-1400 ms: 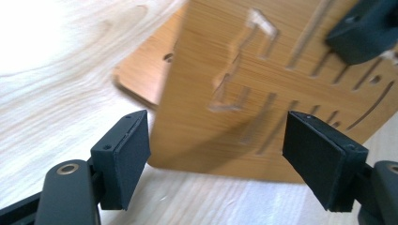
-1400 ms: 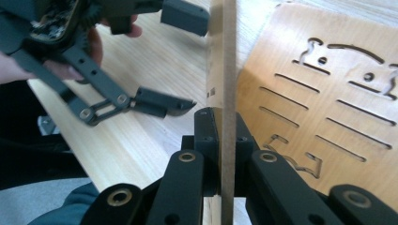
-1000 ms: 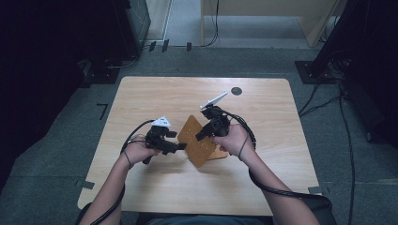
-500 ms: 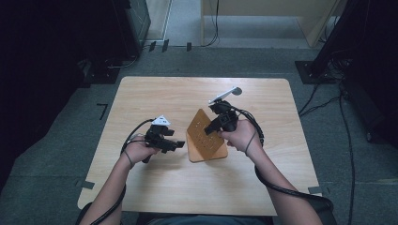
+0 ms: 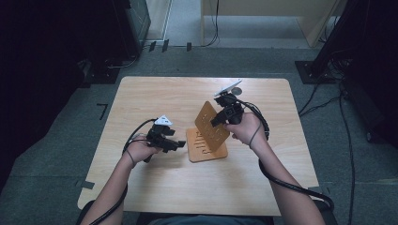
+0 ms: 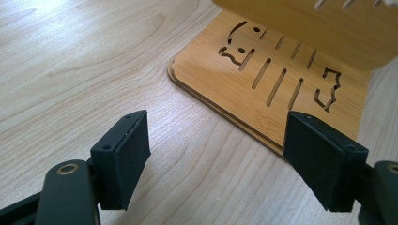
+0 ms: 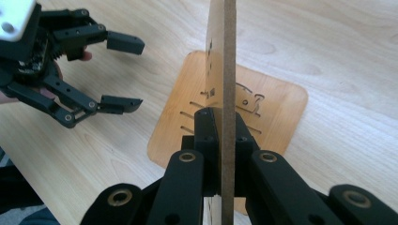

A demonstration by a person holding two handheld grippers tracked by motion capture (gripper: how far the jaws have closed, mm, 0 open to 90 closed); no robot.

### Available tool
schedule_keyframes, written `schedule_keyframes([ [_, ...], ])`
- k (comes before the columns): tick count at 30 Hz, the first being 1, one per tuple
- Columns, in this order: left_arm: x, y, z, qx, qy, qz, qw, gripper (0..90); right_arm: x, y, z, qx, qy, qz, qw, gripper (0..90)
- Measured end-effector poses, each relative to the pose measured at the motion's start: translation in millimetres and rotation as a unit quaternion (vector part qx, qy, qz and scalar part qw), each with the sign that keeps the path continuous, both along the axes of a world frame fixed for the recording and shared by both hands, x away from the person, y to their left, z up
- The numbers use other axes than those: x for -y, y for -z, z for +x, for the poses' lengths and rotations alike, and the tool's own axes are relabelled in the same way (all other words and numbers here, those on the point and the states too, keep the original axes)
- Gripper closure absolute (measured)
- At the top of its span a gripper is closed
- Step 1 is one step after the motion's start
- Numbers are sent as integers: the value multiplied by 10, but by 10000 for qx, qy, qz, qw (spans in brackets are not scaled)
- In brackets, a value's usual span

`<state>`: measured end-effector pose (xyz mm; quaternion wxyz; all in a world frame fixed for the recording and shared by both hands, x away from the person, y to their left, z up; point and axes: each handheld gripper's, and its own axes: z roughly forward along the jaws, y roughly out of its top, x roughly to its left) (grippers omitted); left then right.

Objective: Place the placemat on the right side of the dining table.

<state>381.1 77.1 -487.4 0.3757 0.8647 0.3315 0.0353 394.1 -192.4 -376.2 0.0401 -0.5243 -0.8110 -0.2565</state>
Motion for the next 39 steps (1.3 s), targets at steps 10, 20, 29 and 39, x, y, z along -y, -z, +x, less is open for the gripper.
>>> schedule_keyframes([
  [10, 21, 28, 8, -9, 39, 96, 9999, 224, 161, -9, 25, -2, 122, -186, 9998, 874],
  [20, 24, 33, -10, -32, 52, 134, 9999, 225, 257, 22, 46, -25, 223, -228, 9995, 874],
  [29, -5, 51, 0, -17, -23, 166, 9999, 224, 347, 36, 66, -75, 313, -228, 9992, 874],
  [39, -16, 60, 6, -27, -45, 243, 9997, 224, 465, 37, 85, -59, 451, -238, 9987, 874],
])
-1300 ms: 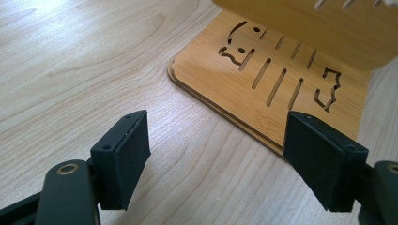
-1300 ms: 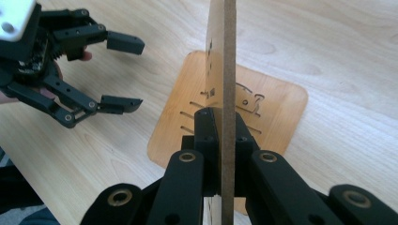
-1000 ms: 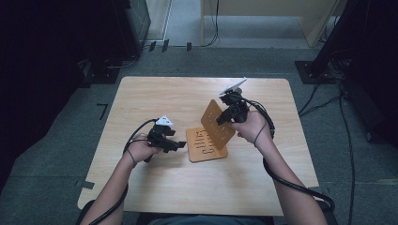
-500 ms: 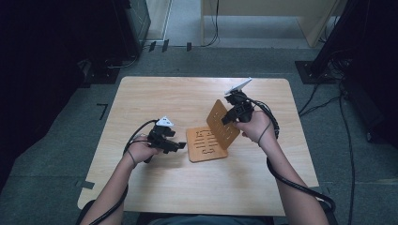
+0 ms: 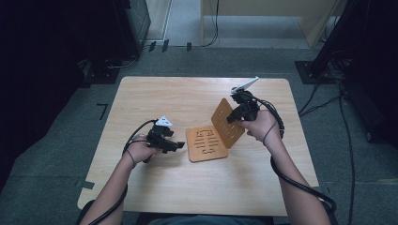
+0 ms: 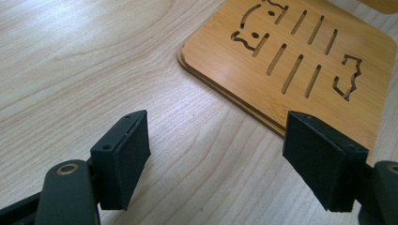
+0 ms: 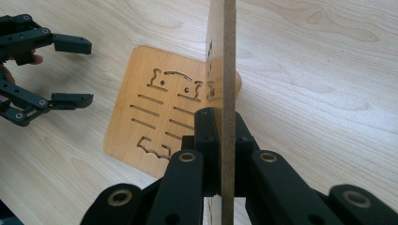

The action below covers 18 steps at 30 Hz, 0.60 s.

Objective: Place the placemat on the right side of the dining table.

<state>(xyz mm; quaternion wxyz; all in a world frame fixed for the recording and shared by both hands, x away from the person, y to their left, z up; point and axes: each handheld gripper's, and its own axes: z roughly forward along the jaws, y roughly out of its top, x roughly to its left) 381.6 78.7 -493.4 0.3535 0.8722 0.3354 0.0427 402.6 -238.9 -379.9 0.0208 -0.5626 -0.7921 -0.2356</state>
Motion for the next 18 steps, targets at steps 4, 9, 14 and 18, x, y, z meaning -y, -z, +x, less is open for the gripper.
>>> schedule_keyframes([
  [4, -6, 4, 4, 7, 2, 53, 10000, 224, 35, -5, 5, -24, 40, -11, 10000, 874],
  [9, -9, 11, 4, 2, -23, 96, 10000, 224, 68, -1, 11, -15, 60, -89, 9999, 875],
  [14, -14, 16, 6, 2, -44, 115, 9999, 224, 113, -6, 16, -37, 117, -123, 9998, 874],
  [18, -19, 16, 7, 6, -44, 116, 9999, 224, 148, -11, 15, 20, 178, -241, 9995, 874],
])
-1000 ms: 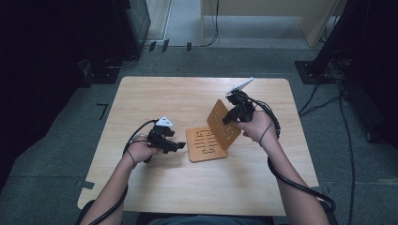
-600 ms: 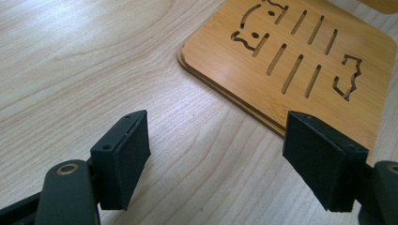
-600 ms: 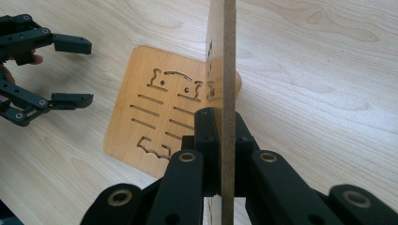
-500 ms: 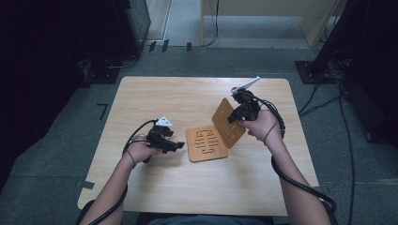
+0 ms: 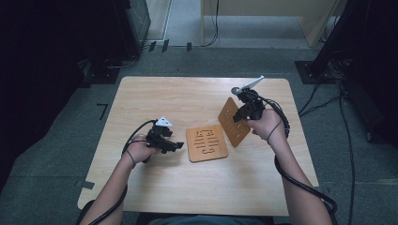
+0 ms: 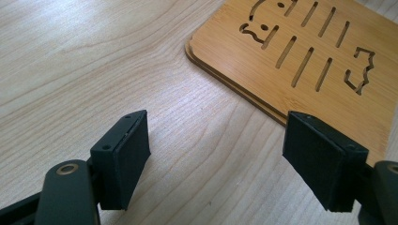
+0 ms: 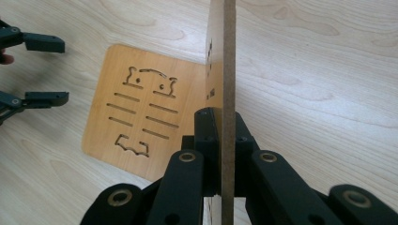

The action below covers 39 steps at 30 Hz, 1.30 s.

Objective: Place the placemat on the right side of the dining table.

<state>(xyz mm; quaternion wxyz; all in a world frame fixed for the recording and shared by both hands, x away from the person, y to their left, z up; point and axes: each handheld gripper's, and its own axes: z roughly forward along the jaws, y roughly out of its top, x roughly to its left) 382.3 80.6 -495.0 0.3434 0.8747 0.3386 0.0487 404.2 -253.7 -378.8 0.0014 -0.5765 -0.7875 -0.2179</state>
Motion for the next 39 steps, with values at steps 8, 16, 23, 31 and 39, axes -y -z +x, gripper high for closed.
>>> schedule_keyframes([
  [8, 1, 15, -2, -56, 16, 45, 10000, 224, 61, 20, 20, -15, 109, -114, 9999, 874],
  [16, -5, 27, 0, -57, -6, 89, 9999, 224, 116, 41, 45, -50, 182, -190, 9996, 874],
  [23, -22, 33, 8, -63, -39, 106, 9999, 224, 182, 36, 57, -60, 231, -201, 9995, 874],
  [31, -21, 40, 8, -67, -36, 124, 9999, 224, 267, 42, 74, -85, 323, -231, 9992, 874],
  [39, -22, 47, 10, -59, -35, 147, 9999, 224, 384, 42, 93, -80, 452, -224, 9987, 874],
])
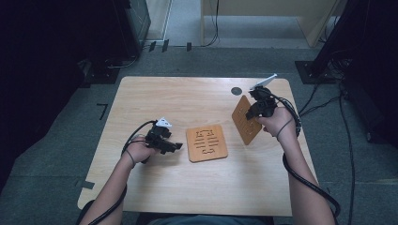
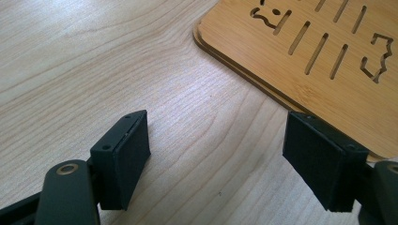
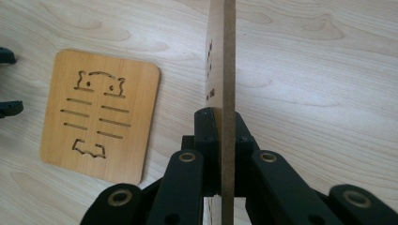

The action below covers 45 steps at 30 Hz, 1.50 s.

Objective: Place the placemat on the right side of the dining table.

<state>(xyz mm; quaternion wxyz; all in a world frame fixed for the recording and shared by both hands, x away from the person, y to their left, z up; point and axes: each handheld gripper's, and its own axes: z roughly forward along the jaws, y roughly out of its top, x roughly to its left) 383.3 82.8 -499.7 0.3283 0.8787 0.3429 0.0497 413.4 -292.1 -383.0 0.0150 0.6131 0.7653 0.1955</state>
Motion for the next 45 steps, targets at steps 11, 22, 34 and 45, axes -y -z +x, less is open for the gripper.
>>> schedule_keyframes([
  [11, 6, 5, 1, 26, 5, 9, 10000, 223, 112, -33, 48, 22, 139, -68, 9999, 874],
  [22, 3, 12, 3, 56, 2, 3, 10000, 217, 228, -81, 146, 54, 251, -113, 9996, 874],
  [34, 2, 19, -5, 97, 2, -4, 10000, 211, 400, -168, 246, 164, 433, -118, 9989, 874],
  [45, 6, 22, -6, 96, -20, -22, 9999, 205, 544, -66, 288, 46, 694, -336, 9970, 874],
])
